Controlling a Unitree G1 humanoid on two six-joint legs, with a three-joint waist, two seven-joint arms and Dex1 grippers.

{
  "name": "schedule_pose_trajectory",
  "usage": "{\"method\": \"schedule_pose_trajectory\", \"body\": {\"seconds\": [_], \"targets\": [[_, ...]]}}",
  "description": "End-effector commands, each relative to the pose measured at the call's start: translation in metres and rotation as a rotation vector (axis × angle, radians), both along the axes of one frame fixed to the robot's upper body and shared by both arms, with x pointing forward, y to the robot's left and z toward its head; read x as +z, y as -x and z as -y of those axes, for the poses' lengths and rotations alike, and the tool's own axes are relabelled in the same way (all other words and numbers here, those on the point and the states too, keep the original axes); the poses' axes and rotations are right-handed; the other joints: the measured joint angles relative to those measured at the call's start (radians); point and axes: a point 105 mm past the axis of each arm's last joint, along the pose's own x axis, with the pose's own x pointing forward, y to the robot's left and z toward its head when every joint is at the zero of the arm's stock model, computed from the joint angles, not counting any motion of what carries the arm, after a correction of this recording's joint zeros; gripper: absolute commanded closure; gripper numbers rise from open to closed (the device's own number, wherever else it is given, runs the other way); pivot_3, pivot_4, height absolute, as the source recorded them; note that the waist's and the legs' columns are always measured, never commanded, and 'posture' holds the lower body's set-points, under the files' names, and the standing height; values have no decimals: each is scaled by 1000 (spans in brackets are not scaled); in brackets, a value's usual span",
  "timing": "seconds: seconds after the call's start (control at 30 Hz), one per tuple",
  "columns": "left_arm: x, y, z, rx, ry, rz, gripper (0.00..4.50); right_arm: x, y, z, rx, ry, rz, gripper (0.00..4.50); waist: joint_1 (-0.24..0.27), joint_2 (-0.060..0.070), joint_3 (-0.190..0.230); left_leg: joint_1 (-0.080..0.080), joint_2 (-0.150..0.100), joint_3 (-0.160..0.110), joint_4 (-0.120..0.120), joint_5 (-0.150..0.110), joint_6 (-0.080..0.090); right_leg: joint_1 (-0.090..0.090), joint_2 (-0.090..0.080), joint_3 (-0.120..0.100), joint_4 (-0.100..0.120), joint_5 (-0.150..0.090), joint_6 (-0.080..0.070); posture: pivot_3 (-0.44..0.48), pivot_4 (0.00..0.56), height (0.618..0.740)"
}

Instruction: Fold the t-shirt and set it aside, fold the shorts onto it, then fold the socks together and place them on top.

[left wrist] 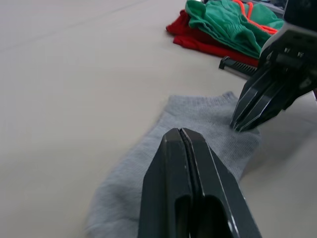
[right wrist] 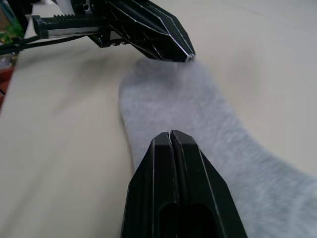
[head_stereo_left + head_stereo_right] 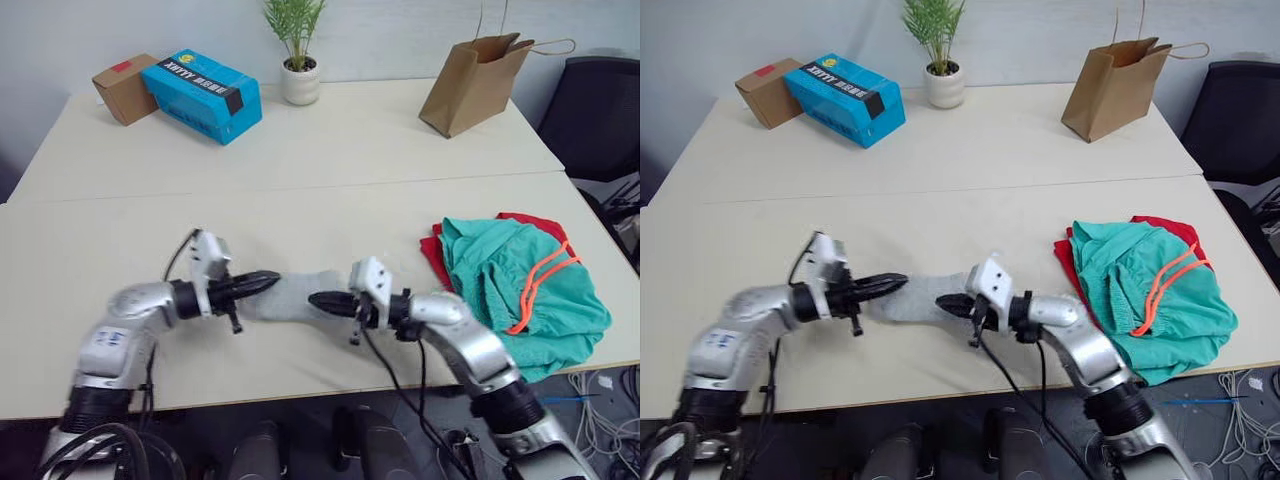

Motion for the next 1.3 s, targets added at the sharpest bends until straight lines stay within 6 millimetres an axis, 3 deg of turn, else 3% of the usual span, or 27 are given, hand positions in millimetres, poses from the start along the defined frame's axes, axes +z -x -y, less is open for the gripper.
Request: {"method": "schedule_pose_trajectory", "body": {"seconds": [0.03, 0.23, 0.37, 0.43, 0.53, 0.63, 0.8, 0.9, 1.13, 1.3], "targets": [[-19, -7, -4, 88, -57, 13, 4488, -10, -11, 12, -50, 40, 81, 4500, -1, 0, 0, 1, 0, 0, 0, 0, 0, 0, 0, 0, 0, 0, 0, 0, 150, 740], [-45, -6, -12, 197, -42, -42, 4488, -21, -14, 48, -158, -13, 23, 4500, 4, -1, -3, 6, 0, 0, 0, -4, 6, 6, 0, 0, 0, 0, 0, 0, 150, 740], [-43, -5, -17, 218, -8, -14, 4488, -26, -14, 70, -224, -12, -7, 4500, 4, 0, -5, 10, 1, -1, 0, -5, 8, 11, 0, 0, -2, 0, 0, 0, 150, 740], [-31, -7, -15, 212, 47, 33, 4488, -22, -15, 75, -241, -32, -2, 4500, 4, 0, -5, 16, 1, -2, -1, -9, 3, 18, 1, -1, -5, 0, 0, 0, 150, 740], [-5, -9, -8, 187, 158, 98, 4488, -2, -14, 67, -209, -94, 47, 4500, 3, 0, -5, 15, 2, -2, -1, -10, 2, 18, 1, -1, -6, 0, 0, 0, 150, 740], [10, -8, 2, 138, 213, 86, 4488, 21, -12, 46, -146, -151, 78, 4500, 2, 0, -5, 13, 2, -2, -1, -9, 4, 15, 1, -1, -6, 0, 1, 0, 150, 740], [-1, -16, 14, 96, 66, 97, 4488, 24, -18, 15, -80, -108, 106, 4500, 1, 0, -5, 8, 2, -2, 0, -5, 5, 10, 1, -1, -5, 1, 2, 0, 150, 740], [-10, -24, 15, 139, 25, 83, 4488, 18, -27, 6, -96, -77, 105, 4500, 2, 0, -5, 7, 2, -2, -1, -4, 3, 10, 1, -1, -6, 1, 2, 0, 150, 740], [-28, -28, 3, 267, -3, 12, 4488, -3, -42, 18, -198, -54, 44, 4500, 1, 0, -5, 8, 1, -1, 1, -7, 8, 12, 0, -1, -6, 1, 2, 0, 150, 740], [-18, -17, -9, 267, 48, 54, 4488, -13, -38, 43, -238, -23, 7, 4500, 1, 1, -5, 11, 2, -2, 0, -7, 8, 14, 0, -1, -6, 1, 2, 0, 150, 740]]}}
